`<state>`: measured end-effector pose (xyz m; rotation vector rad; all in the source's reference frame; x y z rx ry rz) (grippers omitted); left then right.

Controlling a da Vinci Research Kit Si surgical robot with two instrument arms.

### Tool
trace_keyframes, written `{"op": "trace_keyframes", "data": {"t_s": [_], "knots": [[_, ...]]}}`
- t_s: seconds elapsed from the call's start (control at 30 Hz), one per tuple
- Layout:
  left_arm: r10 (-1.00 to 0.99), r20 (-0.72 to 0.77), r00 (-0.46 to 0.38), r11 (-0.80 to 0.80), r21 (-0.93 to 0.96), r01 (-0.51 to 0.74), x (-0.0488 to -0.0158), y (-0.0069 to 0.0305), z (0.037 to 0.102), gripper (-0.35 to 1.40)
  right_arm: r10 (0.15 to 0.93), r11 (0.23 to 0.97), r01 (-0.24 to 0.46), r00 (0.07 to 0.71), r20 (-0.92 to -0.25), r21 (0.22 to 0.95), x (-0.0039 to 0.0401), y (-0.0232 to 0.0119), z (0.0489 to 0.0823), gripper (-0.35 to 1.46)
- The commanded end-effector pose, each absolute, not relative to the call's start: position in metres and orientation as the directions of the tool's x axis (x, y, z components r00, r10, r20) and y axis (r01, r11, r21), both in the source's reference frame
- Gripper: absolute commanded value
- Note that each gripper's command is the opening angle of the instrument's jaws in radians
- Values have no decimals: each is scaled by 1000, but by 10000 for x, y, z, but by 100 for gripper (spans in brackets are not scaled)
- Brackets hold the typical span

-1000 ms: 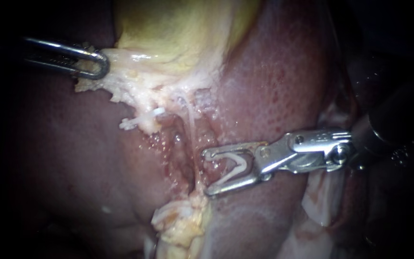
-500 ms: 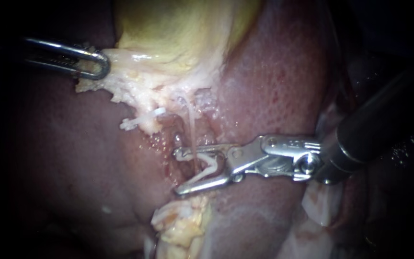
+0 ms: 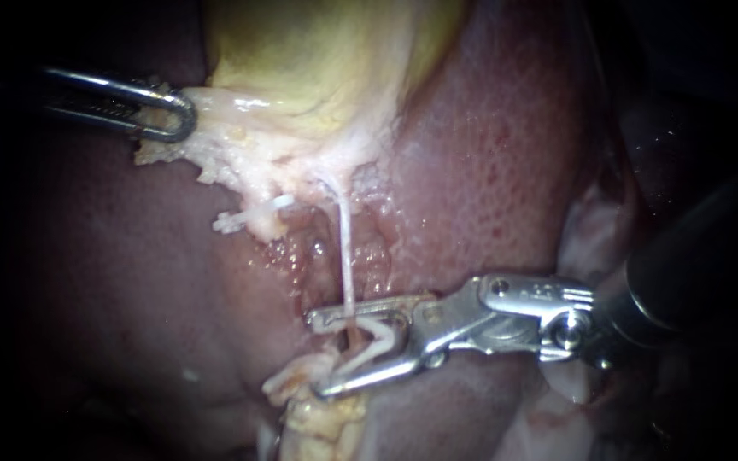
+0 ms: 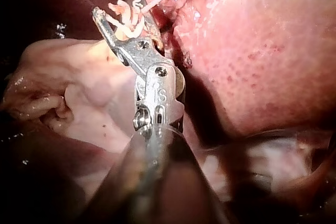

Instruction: Clipping first clip right tube

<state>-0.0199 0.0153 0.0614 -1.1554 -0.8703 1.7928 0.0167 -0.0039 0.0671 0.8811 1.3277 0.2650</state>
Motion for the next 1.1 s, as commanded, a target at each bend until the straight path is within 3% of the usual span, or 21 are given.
{"op": "trace_keyframes", "data": {"t_s": [0.03, 0.2, 0.47, 0.63, 1.1], "knots": [[895, -371, -249, -431, -864, -262, -199, 153, 615, -35, 654, 641, 293, 273, -705, 709, 168, -39, 669, 40], [895, -371, -249, -431, -864, -262, -199, 153, 615, -35, 717, 576, 260, 294, -632, 775, 166, -41, 670, 20], [895, -371, -249, -431, -864, -262, -199, 153, 615, -35, 761, 544, 204, 288, -581, 814, 160, -42, 670, -34], [895, -371, -249, -431, -864, -262, -199, 153, 615, -35, 778, 544, 162, 270, -567, 823, 156, -42, 670, -35], [895, -371, -249, -431, -863, -262, -200, 154, 615, -35, 776, 549, 160, 267, -571, 820, 158, -48, 677, -35]]}}
